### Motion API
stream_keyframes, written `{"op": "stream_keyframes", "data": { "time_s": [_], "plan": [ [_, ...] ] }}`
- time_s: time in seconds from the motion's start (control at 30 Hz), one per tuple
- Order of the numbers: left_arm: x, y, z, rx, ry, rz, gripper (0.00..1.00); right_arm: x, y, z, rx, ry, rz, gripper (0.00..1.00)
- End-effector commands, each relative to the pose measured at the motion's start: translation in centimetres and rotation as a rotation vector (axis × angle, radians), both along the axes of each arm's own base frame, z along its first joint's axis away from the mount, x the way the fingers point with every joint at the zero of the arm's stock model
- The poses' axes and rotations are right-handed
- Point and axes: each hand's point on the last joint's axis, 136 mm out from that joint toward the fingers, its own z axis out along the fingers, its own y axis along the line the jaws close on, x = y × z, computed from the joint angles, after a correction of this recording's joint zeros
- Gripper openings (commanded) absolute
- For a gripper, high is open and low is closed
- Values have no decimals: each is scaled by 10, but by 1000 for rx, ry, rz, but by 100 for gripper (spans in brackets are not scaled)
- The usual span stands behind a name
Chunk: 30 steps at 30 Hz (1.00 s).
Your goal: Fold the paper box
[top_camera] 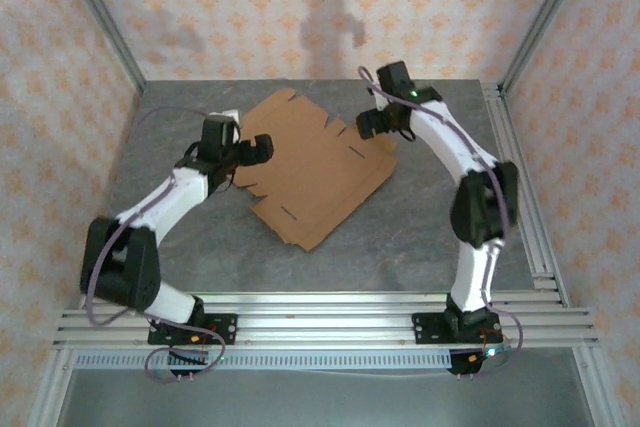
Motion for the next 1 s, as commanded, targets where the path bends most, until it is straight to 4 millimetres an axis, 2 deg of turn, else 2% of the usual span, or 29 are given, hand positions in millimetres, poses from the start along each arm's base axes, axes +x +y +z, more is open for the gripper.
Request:
{"op": "stream_keyframes", "data": {
  "time_s": [0.0,0.07,0.2,0.33,0.4,0.57,0.83,0.97],
  "plan": [
    [22,-15,-9,-112,89,-54,92,-14,7,30,353,-144,-228,93],
    [36,-20,-19,-139,129,-62,92,-35,8,19,434,-132,-290,92],
    [58,-12,-51,-194,194,10,97,-68,12,-3,575,-138,-415,90],
    [68,-15,-73,-234,223,40,99,-91,25,-32,713,-109,-512,88],
    [68,-15,-84,-248,244,55,100,-100,32,-46,765,-88,-547,81],
    [63,-11,-99,-256,272,105,100,-106,36,-78,751,-21,-564,59],
    [58,-7,-105,-251,288,136,100,-99,45,-122,748,45,-609,54],
    [54,-6,-105,-253,293,139,100,-91,57,-136,765,83,-595,52]
  ]
}}
